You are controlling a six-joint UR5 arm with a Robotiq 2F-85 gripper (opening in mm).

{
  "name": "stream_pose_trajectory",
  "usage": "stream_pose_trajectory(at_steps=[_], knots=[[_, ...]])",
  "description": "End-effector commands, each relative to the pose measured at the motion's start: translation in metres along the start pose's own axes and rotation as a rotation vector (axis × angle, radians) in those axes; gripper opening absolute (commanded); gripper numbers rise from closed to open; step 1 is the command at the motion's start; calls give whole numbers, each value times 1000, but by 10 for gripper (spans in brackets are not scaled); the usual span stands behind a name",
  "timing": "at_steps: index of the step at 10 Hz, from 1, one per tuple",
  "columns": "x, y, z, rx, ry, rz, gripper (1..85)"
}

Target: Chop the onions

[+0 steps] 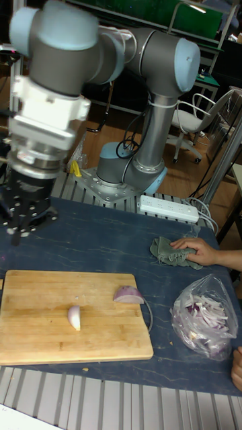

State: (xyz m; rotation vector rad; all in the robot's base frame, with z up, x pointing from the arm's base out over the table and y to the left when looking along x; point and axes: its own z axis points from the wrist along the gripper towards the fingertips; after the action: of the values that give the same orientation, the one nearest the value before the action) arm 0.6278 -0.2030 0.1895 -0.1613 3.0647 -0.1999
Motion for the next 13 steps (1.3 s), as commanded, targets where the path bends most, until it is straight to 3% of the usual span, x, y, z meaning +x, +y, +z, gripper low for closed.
stream_pose_trajectory(at_steps=[1,2,3,4,7,8,9,10,12,13], knots=[[4,-13,15,-34,12,3,10],[8,-18,15,-15,27,31,10],[15,-18,15,-13,56,145,10],[-5,-7,15,-59,-16,229,10],[9,1,14,-84,42,228,10],[7,14,13,-135,41,231,27],[-3,4,17,-175,4,198,120],[-3,-14,25,-176,0,153,150],[-9,-26,35,-178,-3,156,217],[-11,-31,39,-160,0,152,210]])
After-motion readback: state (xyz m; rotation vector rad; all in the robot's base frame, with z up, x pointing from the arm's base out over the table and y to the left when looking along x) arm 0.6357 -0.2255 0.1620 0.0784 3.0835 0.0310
